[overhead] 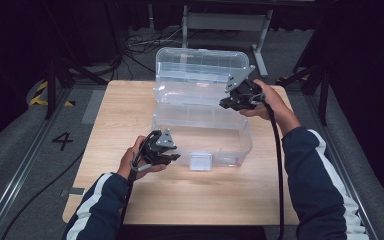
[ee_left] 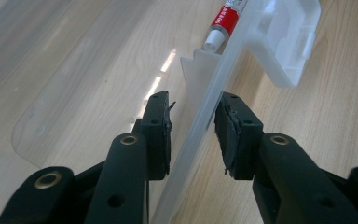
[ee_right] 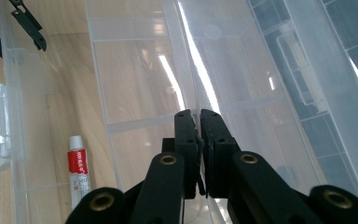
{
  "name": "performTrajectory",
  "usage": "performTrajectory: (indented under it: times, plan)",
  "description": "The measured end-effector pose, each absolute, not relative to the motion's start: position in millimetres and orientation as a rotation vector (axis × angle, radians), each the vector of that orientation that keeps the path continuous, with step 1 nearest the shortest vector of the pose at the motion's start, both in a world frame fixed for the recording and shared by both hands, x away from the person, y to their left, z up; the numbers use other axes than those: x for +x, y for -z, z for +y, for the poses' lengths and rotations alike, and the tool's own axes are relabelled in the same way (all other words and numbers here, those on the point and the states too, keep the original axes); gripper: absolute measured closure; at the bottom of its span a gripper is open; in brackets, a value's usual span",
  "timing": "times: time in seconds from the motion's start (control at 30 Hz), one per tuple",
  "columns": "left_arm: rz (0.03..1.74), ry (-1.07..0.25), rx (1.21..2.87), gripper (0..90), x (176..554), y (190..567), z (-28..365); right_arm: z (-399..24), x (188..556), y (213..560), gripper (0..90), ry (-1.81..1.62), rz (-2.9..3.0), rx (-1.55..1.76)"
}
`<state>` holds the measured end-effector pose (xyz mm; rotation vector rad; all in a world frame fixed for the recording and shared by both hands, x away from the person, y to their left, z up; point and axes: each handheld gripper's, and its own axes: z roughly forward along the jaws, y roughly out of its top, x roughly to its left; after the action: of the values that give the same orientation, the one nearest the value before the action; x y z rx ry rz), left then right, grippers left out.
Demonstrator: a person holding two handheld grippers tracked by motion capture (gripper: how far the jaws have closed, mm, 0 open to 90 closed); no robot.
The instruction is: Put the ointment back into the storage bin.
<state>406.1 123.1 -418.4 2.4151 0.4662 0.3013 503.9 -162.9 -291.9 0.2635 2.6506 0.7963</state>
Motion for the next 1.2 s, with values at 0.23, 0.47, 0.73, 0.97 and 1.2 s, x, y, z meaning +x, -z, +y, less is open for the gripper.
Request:
performTrajectory:
  times: [0.23, 0.47, 0.73, 0.97, 1.2]
  plan:
    - [0.464, -0.305, 2.416, 66.0, 406.0, 418.5, 123.0, -164.5, 498.7, 293.3, 86.7, -0.818, 2.641, 0.26]
    - [0.462, -0.315, 2.416, 65.5, 405.4, 418.7, 123.0, -165.6, 493.7, 294.6, 86.3, -0.826, 2.635, 0.267]
    - [0.46, -0.328, 2.41, 64.9, 404.5, 419.3, 122.7, -167.1, 489.9, 295.4, 85.8, -0.84, 2.636, 0.279]
    - [0.458, -0.341, 2.405, 64.2, 403.7, 419.9, 122.4, -168.8, 485.7, 297.5, 85.2, -0.862, 2.629, 0.278]
    - [0.451, -0.356, 2.405, 63.5, 402.5, 420.4, 122.5, -172.2, 482.5, 300.9, 84.2, -0.911, 2.611, 0.29]
